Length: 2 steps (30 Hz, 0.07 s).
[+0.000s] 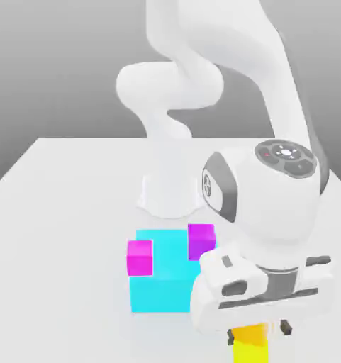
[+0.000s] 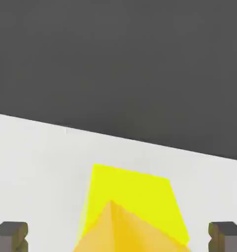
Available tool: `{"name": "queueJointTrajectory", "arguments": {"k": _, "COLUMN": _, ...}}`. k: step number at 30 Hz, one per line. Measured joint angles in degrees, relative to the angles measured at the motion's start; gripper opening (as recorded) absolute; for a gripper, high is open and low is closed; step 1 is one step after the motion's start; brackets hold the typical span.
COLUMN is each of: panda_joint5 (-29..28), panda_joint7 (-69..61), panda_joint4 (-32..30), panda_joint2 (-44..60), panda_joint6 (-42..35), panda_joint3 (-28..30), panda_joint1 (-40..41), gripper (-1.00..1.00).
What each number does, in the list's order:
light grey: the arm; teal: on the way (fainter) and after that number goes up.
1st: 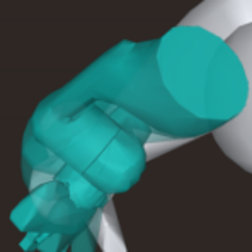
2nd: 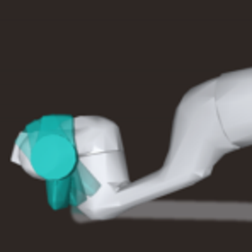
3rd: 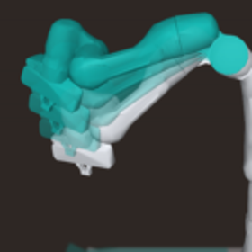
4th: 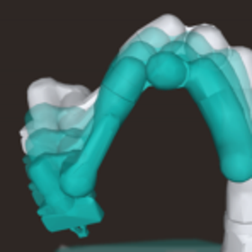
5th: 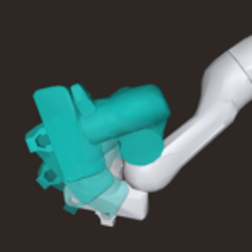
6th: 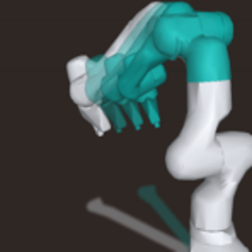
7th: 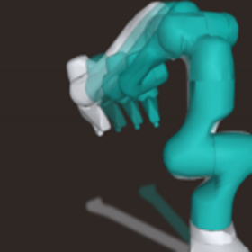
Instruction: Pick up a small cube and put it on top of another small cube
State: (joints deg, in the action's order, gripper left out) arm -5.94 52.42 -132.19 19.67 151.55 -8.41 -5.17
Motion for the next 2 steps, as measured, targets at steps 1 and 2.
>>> {"name": "queueJointTrajectory", "arguments": {"k": 1, "panda_joint5": 0.6, "panda_joint7": -0.4, "panda_joint4": -0.1, "panda_joint2": -1.7, "panda_joint6": -1.6, "panda_joint3": -0.3, "panda_joint1": 0.2, "gripper": 1.00}}
{"name": "queueJointTrajectory", "arguments": {"k": 2, "panda_joint5": 1.2, "panda_joint7": -0.8, "panda_joint4": -0.2, "panda_joint2": -3.6, "panda_joint6": -3.3, "panda_joint3": -0.6, "panda_joint1": 0.4, "gripper": 1.00}}
